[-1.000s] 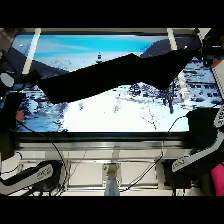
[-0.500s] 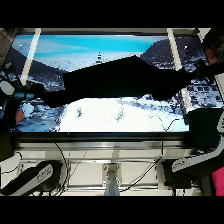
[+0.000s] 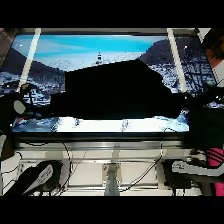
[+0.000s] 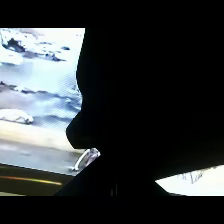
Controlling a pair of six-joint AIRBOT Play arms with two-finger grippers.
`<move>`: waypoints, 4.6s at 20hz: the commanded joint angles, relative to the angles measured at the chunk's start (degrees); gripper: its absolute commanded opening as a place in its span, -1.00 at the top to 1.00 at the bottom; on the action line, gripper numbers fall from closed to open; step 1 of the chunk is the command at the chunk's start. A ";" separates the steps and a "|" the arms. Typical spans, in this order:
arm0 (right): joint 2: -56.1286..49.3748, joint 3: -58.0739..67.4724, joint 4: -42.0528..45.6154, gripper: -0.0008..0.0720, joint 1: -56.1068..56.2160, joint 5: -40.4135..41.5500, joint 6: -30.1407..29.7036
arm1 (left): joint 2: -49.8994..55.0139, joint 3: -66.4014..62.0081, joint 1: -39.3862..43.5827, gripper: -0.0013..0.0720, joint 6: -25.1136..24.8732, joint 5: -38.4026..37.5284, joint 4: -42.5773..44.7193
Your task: Fold the clothes and pants, and hang the long-sleeved shirts on hangers.
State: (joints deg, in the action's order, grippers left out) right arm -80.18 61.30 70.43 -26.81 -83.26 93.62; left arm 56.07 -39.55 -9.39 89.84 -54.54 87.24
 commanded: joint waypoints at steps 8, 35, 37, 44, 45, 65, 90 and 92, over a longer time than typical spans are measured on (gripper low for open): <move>2.49 4.70 3.26 -0.73 0.07 1.64 -0.28 | -0.61 2.14 0.00 -0.48 -0.31 1.49 9.20; -23.28 39.50 -23.93 -0.76 0.07 3.37 -4.83 | 43.82 -35.93 -2.62 -0.40 -8.28 11.45 -43.98; -23.28 40.50 -23.91 -0.76 0.07 3.17 -4.83 | 43.93 -35.95 -3.37 -0.40 -8.11 11.13 -39.50; -23.28 42.86 -24.13 -0.76 0.07 2.27 -4.79 | 46.71 -35.98 -2.21 -0.40 -8.07 10.03 -38.86; -23.28 42.86 -24.11 -0.76 0.07 2.01 -4.81 | 47.15 -35.98 -1.99 -0.40 -8.09 9.75 -38.84; -34.32 42.73 -13.31 -0.72 3.69 3.76 -3.28 | 30.64 -37.68 -4.42 0.95 1.49 -10.54 2.71; -32.81 39.21 -8.28 -0.73 1.27 -16.63 -8.44 | 30.86 -37.68 -0.11 0.95 0.59 -10.01 2.29; -32.83 39.21 -6.49 -0.73 1.86 -16.65 -8.37 | 30.86 -37.68 -0.11 0.95 0.59 -10.01 2.27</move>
State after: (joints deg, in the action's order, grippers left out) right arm -113.01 101.01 62.28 -25.85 -99.35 85.10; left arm 86.96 -77.21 -9.50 90.45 -64.60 89.69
